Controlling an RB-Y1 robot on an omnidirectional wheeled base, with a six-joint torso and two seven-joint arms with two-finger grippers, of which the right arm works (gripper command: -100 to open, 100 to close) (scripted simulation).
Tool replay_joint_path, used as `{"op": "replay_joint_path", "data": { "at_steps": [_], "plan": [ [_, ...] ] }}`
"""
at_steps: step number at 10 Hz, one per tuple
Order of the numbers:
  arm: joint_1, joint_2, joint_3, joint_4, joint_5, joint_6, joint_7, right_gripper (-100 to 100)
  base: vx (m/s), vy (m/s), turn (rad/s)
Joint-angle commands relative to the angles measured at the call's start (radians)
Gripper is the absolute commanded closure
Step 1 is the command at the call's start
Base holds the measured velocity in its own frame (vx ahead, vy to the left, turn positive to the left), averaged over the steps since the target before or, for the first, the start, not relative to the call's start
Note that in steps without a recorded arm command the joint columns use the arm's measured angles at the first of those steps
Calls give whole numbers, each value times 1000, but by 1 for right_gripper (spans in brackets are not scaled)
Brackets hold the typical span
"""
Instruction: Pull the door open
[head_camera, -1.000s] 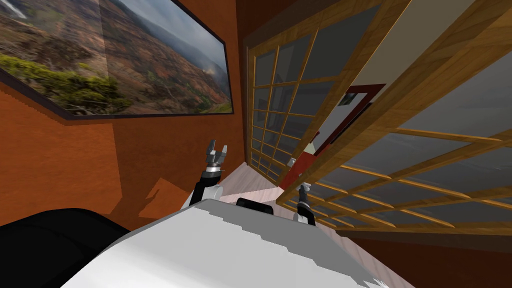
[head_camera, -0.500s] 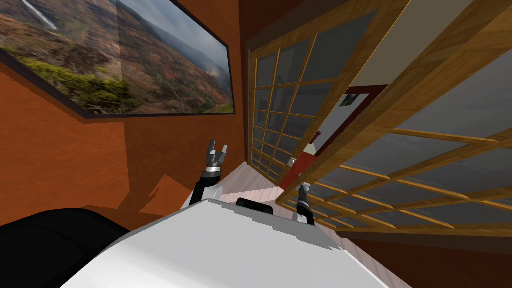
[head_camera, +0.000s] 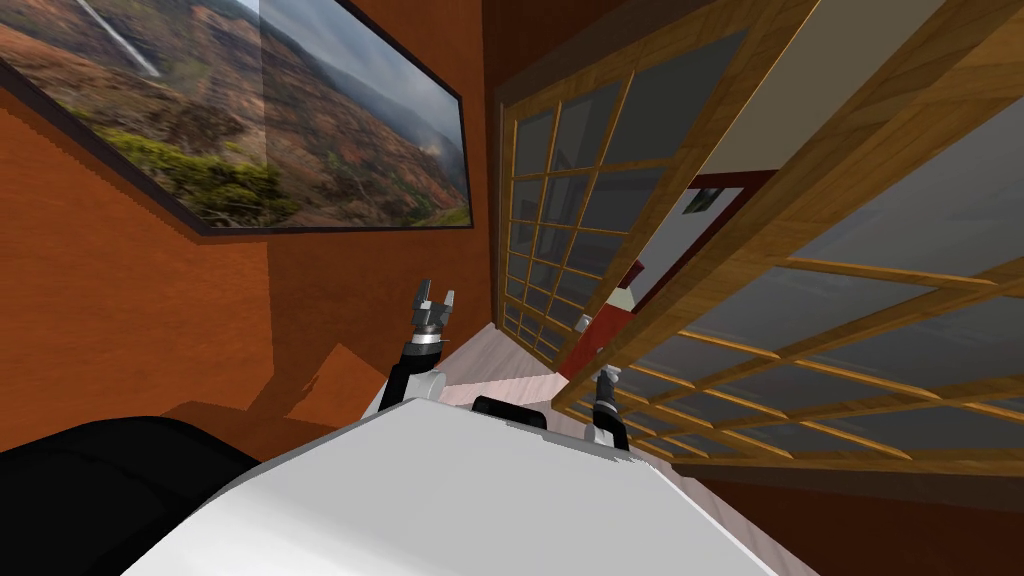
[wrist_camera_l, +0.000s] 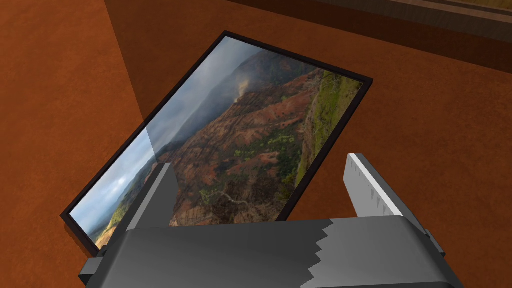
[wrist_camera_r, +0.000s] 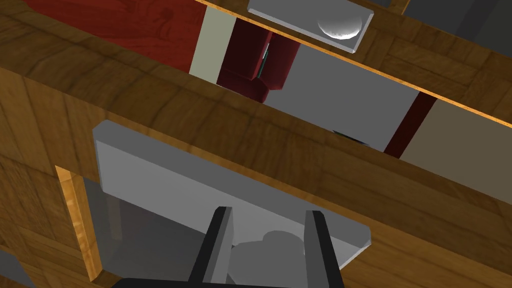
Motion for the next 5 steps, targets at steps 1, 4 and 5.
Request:
{"op": "replay_joint_path", "data": {
  "at_steps": [1,4,5],
  "plan": [
    [-16,-26,-17,50,-8,-17,-17,100,-10,17,-15],
    [-16,-26,-17,65,-8,-17,-17,100,10,4,2],
    [-19,-28,-11,67,-9,-20,-58,100,-20,-9,33]
  ]
}}
